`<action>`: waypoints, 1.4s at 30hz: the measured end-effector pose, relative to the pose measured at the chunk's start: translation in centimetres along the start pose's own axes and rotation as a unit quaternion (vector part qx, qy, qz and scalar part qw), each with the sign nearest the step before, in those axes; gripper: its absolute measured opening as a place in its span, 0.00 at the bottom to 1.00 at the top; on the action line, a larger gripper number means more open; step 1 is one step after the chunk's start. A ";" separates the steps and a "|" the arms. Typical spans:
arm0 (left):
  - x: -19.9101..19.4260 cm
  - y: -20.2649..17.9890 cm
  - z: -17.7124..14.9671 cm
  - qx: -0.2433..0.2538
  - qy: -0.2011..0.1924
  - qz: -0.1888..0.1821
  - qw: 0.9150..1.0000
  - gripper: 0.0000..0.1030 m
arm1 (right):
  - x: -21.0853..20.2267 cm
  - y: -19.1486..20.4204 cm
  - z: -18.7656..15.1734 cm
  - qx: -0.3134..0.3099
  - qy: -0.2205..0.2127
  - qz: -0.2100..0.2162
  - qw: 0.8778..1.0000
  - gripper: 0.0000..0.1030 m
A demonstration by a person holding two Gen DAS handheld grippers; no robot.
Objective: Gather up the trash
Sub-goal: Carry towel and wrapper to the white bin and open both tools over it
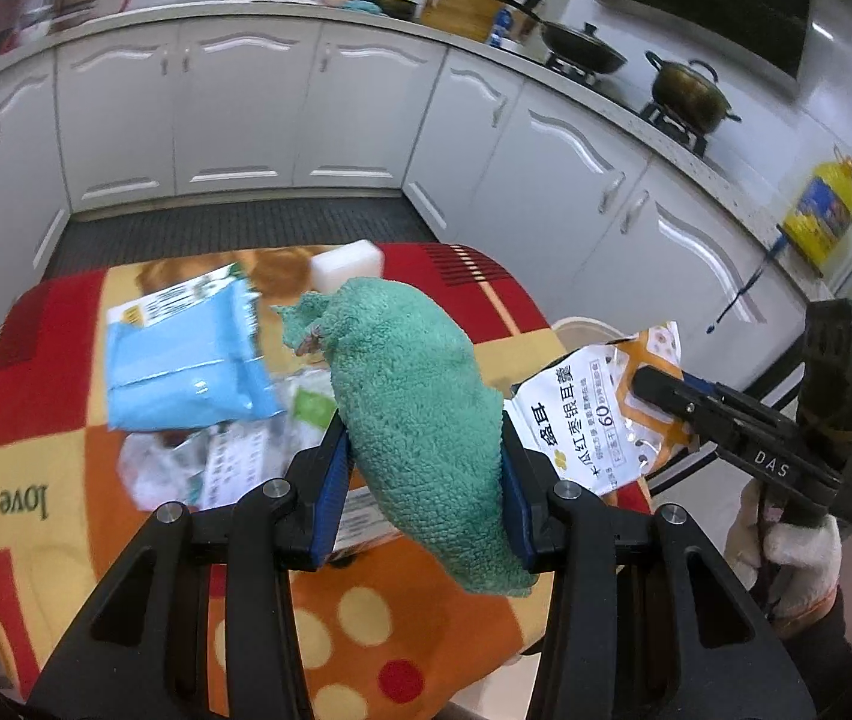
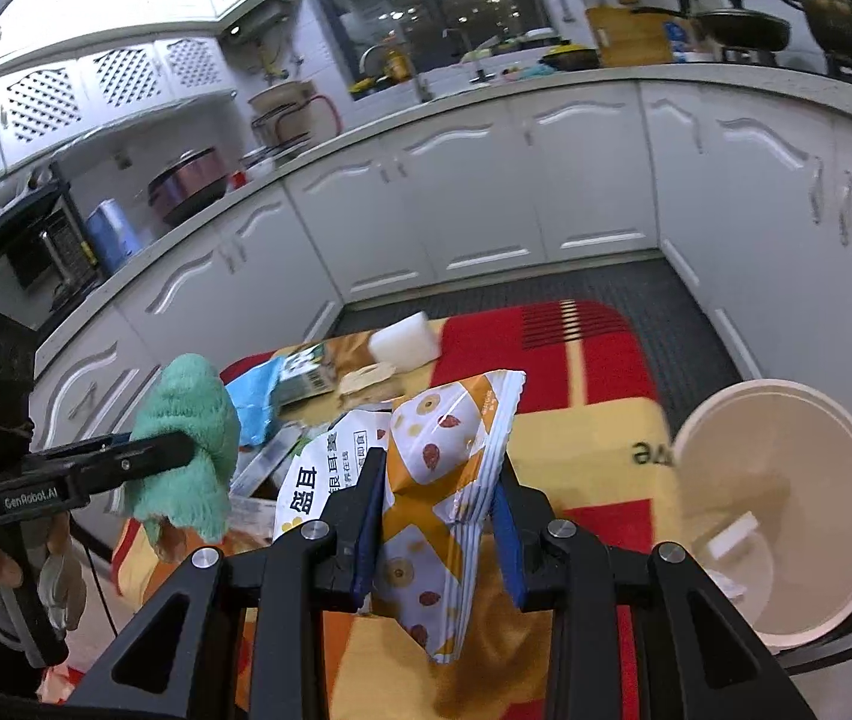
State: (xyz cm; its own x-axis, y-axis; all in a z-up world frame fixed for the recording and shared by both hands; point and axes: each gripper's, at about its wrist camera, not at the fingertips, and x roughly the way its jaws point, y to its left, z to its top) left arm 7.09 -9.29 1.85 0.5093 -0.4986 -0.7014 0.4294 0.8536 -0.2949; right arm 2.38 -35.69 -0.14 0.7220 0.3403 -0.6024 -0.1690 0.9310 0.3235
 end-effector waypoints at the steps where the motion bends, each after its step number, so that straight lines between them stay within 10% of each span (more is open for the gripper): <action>1: 0.3 -0.4 0.2 0.004 0.001 -0.001 1.000 0.41 | -0.2 -0.5 0.1 0.004 -0.003 -0.005 1.000 0.30; 42: 16.5 -17.3 3.5 0.091 0.083 -0.059 0.991 0.41 | -4.5 -17.9 -4.1 0.127 -0.034 -0.226 0.965 0.30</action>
State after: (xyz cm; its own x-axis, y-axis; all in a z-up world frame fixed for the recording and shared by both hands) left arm 10.65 -32.83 -2.38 0.3251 -0.5490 -0.7700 0.6137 0.7420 -0.2699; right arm -0.57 -53.36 -6.20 0.7272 -0.1095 -0.6777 0.3361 0.9176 0.2123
